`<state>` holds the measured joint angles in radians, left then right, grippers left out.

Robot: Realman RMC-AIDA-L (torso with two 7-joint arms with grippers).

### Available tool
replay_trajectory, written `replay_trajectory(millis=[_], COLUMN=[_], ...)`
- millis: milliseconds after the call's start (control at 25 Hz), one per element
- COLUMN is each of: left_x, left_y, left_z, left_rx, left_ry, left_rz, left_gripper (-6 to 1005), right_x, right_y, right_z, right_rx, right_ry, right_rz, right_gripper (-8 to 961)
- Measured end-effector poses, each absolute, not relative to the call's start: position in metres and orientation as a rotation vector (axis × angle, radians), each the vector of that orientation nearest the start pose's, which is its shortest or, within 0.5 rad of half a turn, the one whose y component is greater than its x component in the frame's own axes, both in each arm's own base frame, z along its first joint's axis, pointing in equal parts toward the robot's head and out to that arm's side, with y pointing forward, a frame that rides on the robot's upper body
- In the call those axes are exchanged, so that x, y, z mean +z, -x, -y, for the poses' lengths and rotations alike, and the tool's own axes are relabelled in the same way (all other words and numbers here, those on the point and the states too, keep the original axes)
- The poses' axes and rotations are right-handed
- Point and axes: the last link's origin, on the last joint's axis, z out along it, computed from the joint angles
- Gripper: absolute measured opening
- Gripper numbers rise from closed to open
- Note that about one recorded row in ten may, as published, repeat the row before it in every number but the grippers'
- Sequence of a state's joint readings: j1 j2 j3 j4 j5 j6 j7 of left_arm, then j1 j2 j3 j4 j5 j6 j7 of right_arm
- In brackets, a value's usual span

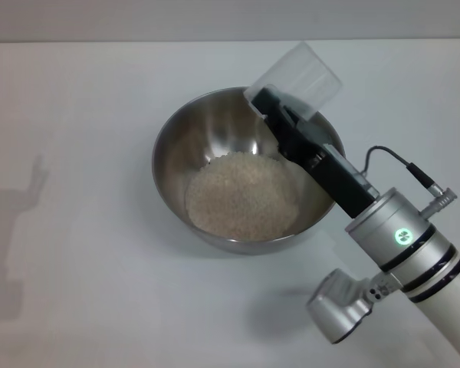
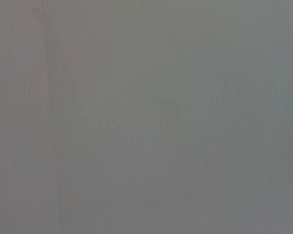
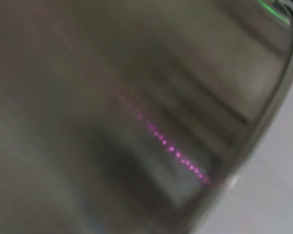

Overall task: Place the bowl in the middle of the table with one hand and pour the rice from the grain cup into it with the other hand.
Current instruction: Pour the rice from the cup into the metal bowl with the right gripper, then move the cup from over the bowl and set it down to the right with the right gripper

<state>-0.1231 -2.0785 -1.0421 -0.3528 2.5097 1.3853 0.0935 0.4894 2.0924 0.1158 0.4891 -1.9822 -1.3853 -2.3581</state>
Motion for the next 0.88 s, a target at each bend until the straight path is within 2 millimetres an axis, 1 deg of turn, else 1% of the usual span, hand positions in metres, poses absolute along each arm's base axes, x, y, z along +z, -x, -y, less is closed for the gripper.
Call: replay_trajectory(millis=[120, 280, 400, 520, 640, 720, 880], left_x=[0.007, 0.006, 0.006, 0.006, 0.006, 0.007, 0.007], left_y=[0.344, 0.344, 0.343, 0.342, 0.342, 0.342, 0.341], left_z=[-0.250, -0.250, -0.251, -0.253, -0.254, -0.254, -0.255], left_rx=[-0.636, -0.635, -0.637, -0.640, -0.641, -0.642, -0.643], left_ry=[1.436, 1.438, 1.438, 1.440, 1.441, 1.440, 1.440], left_rz=[0.328, 0.329, 0.327, 0.325, 0.323, 0.323, 0.322], left_gripper=[846, 846, 846, 846, 846, 846, 846], right_x=[-0.100, -0.092, -0.084, -0.076, -0.063, -0.049, -0.030], right_y=[-0.190, -0.180, -0.177, -0.179, -0.190, -0.206, -0.244], right_z=[-0.275, -0.273, -0.270, -0.269, -0.271, -0.277, -0.286], right_rx=[-0.336, -0.046, 0.151, 0.316, 0.496, 0.642, 0.809], right_ry=[1.102, 1.308, 1.399, 1.446, 1.460, 1.451, 1.441], right_rz=[1.415, 1.057, 0.802, 0.576, 0.352, 0.157, -0.096], right_gripper=[12, 13, 14, 14, 13, 13, 12])
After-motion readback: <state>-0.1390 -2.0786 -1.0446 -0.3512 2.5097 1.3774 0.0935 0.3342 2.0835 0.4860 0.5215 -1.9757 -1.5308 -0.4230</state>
